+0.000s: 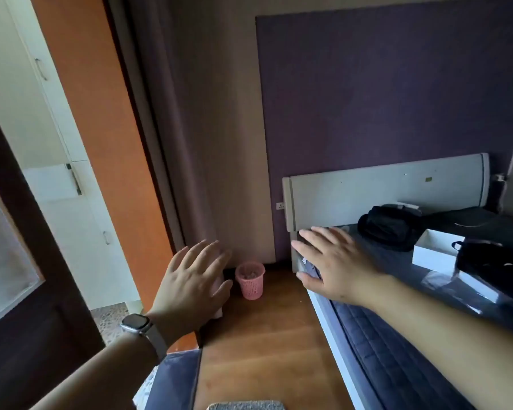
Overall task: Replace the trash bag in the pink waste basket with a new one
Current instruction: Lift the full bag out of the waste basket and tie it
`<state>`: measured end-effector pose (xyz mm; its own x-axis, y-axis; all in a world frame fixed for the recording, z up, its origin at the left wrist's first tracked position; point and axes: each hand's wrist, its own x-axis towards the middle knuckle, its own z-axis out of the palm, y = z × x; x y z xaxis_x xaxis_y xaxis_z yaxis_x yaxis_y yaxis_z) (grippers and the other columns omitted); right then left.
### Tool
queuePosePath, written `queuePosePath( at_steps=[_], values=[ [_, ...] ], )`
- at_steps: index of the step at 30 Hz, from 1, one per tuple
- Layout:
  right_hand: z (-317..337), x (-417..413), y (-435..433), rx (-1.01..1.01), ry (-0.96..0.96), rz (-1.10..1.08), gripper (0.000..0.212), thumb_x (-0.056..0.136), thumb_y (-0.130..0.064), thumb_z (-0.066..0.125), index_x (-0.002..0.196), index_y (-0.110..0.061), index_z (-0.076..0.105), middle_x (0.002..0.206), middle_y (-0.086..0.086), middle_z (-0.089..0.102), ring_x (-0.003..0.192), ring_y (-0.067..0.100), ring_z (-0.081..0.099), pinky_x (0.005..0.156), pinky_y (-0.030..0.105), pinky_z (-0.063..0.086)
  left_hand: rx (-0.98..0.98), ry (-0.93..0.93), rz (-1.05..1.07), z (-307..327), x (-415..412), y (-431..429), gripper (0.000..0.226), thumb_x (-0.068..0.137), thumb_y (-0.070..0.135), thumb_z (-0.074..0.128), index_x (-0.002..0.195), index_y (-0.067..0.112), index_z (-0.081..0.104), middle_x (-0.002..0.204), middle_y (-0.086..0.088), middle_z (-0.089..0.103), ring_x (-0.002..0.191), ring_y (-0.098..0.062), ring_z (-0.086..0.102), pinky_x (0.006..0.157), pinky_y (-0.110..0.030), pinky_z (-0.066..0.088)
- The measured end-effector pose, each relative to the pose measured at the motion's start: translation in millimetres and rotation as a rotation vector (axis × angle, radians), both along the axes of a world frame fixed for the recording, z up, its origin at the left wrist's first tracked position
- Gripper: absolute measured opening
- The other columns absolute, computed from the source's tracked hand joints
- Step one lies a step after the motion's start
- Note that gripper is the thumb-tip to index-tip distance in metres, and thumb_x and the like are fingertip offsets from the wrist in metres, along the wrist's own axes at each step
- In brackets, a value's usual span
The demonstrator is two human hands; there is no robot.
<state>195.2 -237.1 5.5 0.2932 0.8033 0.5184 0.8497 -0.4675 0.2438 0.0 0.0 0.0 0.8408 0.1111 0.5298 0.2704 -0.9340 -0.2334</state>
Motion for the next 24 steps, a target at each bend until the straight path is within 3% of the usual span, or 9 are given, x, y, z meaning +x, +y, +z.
queuePosePath(
  at_steps=[9, 19, 24],
  values=[
    [-11, 115, 9, -0.054, 0.065, 0.048, 0.061, 0.084, -0.057, 0.039, 0.131, -0.020, 0.054, 0.136, 0.010, 0.056, 0.124, 0.032, 0.051, 0.100, 0.051, 0.042, -0.045, 0.027, 0.009, -1, 124, -6, 0.057, 0.090, 0.055, 0.042, 0.137, 0.024, 0.050, 0.143, -0.002, 0.051, 0.134, -0.025, 0.045, 0.108, -0.048, 0.038],
    [-26, 186, 37, -0.079, 0.078, 0.114, 0.060, 0.083, -0.057, 0.042, 0.129, -0.021, 0.057, 0.133, 0.008, 0.059, 0.121, 0.029, 0.055, 0.097, 0.045, 0.045, -0.059, 0.090, 0.056, -15, 177, 15, 0.057, 0.090, 0.054, 0.043, 0.138, 0.024, 0.051, 0.142, -0.003, 0.053, 0.133, -0.025, 0.047, 0.107, -0.047, 0.038],
    [-39, 213, 71, -0.062, 0.076, 0.112, 0.059, 0.084, -0.057, 0.043, 0.127, -0.020, 0.060, 0.129, 0.007, 0.061, 0.117, 0.028, 0.058, 0.093, 0.045, 0.048, -0.128, 0.006, 0.057, -29, 198, 52, 0.055, 0.090, 0.052, 0.048, 0.136, 0.023, 0.054, 0.141, -0.001, 0.053, 0.132, -0.023, 0.046, 0.108, -0.037, 0.028]
  ],
)
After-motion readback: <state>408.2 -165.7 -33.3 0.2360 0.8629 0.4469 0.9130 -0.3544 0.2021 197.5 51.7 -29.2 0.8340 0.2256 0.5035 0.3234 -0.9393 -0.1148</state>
